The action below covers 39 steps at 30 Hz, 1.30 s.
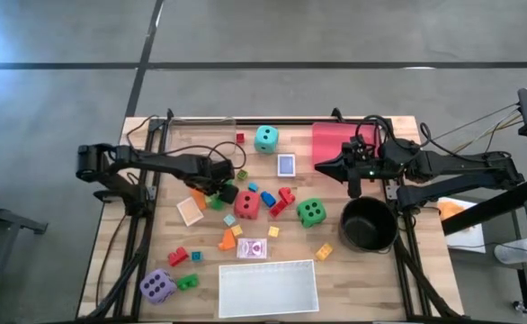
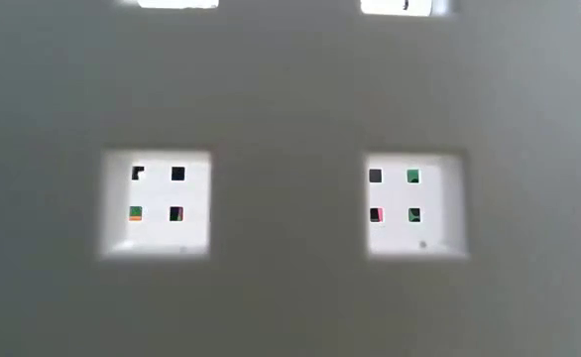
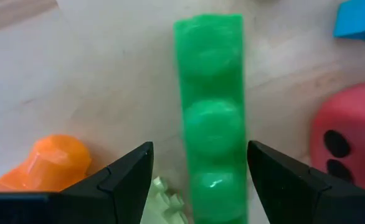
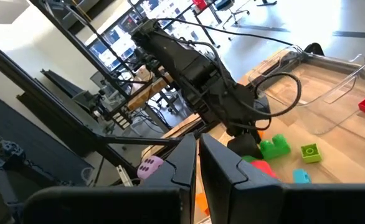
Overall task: Pick & Place Toys
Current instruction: Put the green game piece into the red bin
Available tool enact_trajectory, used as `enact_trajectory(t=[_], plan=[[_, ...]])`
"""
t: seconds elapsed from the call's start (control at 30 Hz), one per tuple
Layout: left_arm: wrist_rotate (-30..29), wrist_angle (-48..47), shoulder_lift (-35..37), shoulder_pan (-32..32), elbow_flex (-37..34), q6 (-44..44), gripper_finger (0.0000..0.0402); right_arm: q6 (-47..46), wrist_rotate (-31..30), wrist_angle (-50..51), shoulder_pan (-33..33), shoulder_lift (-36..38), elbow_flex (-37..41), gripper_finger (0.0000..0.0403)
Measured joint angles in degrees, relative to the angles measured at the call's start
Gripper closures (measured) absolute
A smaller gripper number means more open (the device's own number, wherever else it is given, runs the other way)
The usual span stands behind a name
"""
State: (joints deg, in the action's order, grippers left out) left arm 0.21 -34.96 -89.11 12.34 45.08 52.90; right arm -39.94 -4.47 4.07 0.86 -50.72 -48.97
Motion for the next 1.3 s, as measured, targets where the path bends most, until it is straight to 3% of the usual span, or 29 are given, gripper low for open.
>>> enact_trajectory(t=[0.3, 0.57, 0.97, 1.3], plan=[[1.99, 0.39, -2.80, -0.59, 0.16, -1.02, 0.0151, 0.02, 0.00, 0.00, 0.00, 0.00, 0.00, 0.0385], [1.94, 1.94, -2.22, -0.86, 0.00, -2.25, 0.0271, 0.04, 0.00, 0.12, 0.01, 0.00, 0.00, 0.0385], [3.56, 1.87, -0.58, -0.90, -0.02, -2.51, 0.0270, 0.07, 0.58, 0.20, 0.01, 0.00, 0.00, 0.0385], [3.47, 0.66, 12.33, -0.96, -0.02, -4.06, 0.0270, 1.27, 0.49, 0.40, 0.01, 0.00, 0.00, 0.0385]])
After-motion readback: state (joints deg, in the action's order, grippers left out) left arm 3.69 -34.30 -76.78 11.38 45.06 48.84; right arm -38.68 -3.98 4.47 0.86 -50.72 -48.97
